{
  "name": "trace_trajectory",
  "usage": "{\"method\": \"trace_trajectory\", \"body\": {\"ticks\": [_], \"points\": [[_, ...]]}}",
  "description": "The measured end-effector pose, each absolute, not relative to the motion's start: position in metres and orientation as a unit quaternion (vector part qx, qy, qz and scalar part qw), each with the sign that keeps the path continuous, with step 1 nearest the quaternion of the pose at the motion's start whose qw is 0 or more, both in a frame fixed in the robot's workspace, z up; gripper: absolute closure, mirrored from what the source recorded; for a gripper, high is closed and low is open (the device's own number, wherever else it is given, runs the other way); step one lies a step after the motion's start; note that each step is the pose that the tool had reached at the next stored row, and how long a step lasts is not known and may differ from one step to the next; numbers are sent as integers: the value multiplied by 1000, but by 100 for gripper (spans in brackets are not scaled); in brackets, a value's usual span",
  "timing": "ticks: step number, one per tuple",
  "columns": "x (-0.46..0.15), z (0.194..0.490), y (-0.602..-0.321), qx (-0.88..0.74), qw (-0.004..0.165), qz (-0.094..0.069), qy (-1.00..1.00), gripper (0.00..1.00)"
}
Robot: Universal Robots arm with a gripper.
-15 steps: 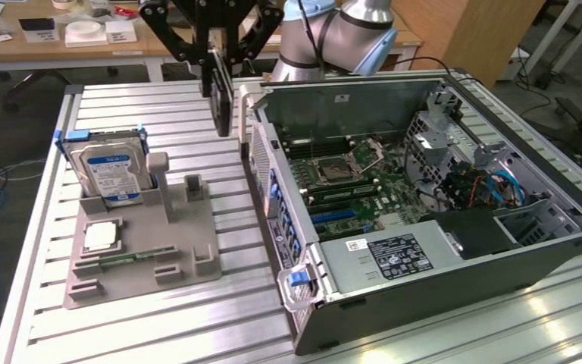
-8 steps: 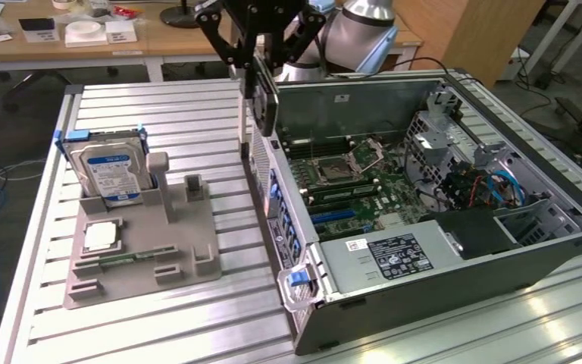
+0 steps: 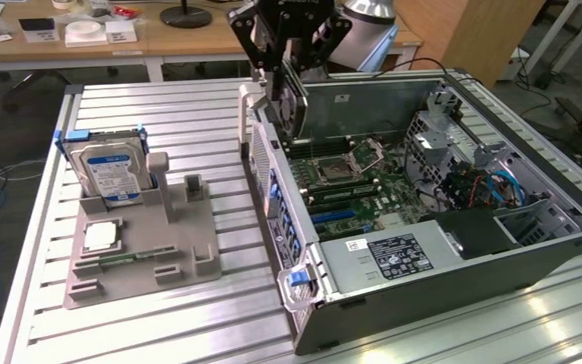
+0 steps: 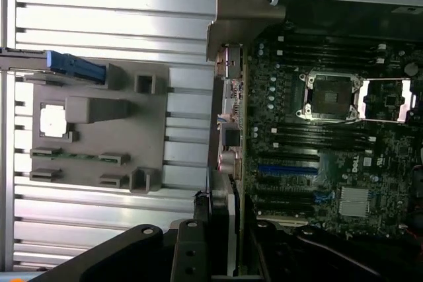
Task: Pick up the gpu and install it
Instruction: 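Pick up the gpu and move the gpu toward the slot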
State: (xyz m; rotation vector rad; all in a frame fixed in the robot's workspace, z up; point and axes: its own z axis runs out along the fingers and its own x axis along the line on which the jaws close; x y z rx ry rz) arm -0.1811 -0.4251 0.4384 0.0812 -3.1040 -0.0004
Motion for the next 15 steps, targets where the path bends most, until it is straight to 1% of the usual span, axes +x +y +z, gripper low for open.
{"method": "trace_trajectory", "body": {"ticks": [15], "points": [[-140, 431, -425, 27, 18, 0, -999, 72]]}}
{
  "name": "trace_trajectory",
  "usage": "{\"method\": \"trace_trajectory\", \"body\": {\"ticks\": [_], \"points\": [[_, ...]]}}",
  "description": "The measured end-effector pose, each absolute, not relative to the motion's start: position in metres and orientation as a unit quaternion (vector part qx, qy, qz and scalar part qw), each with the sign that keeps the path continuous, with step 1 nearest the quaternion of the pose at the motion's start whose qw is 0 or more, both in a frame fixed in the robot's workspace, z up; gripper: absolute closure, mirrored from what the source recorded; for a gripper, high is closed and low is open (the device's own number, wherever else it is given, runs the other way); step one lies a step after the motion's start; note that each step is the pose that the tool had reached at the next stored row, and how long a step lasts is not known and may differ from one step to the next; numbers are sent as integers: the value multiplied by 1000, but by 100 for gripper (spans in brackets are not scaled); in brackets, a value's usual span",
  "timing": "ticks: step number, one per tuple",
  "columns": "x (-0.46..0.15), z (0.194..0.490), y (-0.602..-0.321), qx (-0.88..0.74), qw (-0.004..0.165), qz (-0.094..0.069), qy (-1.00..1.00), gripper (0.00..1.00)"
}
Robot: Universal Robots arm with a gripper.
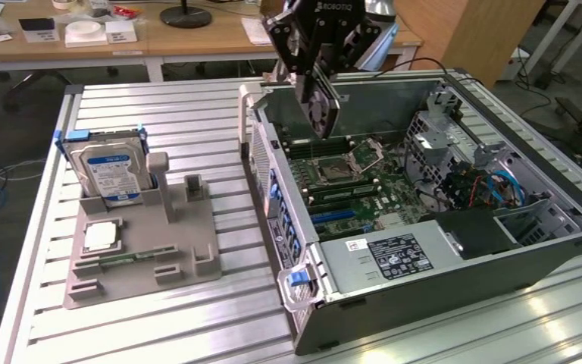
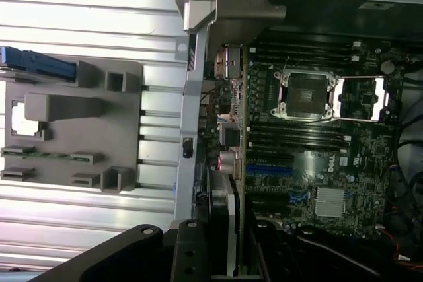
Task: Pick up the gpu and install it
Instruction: 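Pick up the gpu and move the gpu toward the slot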
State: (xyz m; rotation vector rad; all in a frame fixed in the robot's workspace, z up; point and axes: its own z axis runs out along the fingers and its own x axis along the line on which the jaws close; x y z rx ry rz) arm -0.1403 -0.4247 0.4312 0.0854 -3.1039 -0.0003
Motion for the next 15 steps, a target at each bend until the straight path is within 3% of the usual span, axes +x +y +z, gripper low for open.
{"method": "trace_trajectory", "body": {"ticks": [15], "points": [[-95, 425, -424, 29, 18, 0, -999, 72]]}}
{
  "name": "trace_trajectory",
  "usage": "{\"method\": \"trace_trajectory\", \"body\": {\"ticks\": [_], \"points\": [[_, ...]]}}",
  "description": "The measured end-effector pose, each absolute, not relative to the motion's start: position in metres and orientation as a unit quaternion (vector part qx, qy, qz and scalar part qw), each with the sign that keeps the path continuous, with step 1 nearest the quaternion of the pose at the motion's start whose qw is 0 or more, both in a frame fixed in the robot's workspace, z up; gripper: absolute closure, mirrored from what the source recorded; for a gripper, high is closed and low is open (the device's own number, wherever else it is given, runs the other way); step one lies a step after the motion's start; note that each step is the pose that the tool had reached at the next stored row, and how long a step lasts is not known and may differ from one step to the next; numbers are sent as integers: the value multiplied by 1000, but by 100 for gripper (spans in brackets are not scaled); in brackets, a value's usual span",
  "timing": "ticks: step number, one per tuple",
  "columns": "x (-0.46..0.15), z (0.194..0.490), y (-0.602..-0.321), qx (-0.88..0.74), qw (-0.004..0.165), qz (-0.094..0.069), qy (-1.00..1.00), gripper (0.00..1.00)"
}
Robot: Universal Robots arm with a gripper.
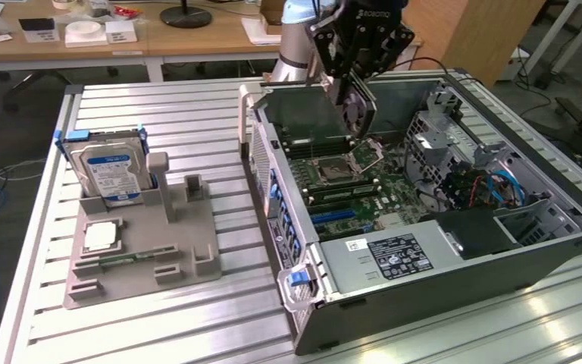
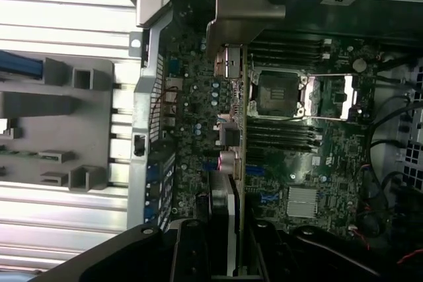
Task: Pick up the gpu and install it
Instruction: 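Pick up the gpu and move the gpu toward the slot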
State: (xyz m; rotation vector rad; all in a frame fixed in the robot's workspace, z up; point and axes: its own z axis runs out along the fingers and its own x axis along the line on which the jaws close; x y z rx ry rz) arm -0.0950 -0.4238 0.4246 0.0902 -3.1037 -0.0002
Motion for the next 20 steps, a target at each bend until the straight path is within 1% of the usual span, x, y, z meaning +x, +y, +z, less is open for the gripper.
{"method": "trace_trajectory", "body": {"ticks": [20], "points": [[-22, 413, -423, 30, 18, 0, -999, 72]]}}
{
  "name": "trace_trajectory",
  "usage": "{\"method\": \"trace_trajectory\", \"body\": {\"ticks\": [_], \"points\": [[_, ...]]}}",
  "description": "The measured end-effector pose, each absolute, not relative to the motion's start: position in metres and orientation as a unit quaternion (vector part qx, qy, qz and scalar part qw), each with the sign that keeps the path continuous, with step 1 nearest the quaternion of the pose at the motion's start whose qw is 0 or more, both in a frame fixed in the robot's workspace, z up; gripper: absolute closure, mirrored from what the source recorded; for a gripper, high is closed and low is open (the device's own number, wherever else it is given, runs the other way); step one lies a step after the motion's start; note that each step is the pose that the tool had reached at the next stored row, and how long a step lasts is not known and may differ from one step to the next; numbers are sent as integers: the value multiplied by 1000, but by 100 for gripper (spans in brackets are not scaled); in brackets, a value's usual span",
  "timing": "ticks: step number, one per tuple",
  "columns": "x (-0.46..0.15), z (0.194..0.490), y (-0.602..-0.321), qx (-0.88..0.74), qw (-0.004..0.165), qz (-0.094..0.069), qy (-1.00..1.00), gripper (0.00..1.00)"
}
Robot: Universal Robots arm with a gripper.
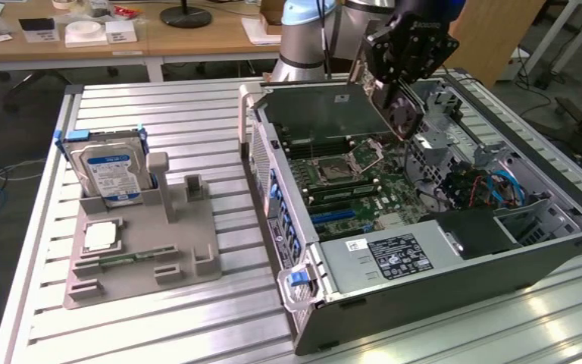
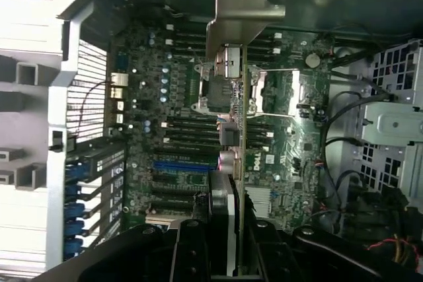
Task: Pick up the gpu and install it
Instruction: 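Pick up the gpu and move the gpu toward the slot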
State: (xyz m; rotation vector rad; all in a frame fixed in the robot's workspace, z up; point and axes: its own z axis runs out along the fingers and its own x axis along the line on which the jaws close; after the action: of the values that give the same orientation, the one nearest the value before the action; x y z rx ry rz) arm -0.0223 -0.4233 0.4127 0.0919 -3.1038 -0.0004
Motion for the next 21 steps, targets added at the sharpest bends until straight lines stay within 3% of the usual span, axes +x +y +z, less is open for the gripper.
{"method": "trace_trajectory", "body": {"ticks": [21], "points": [[-16, 412, -424, 30, 18, -1, -999, 72]]}}
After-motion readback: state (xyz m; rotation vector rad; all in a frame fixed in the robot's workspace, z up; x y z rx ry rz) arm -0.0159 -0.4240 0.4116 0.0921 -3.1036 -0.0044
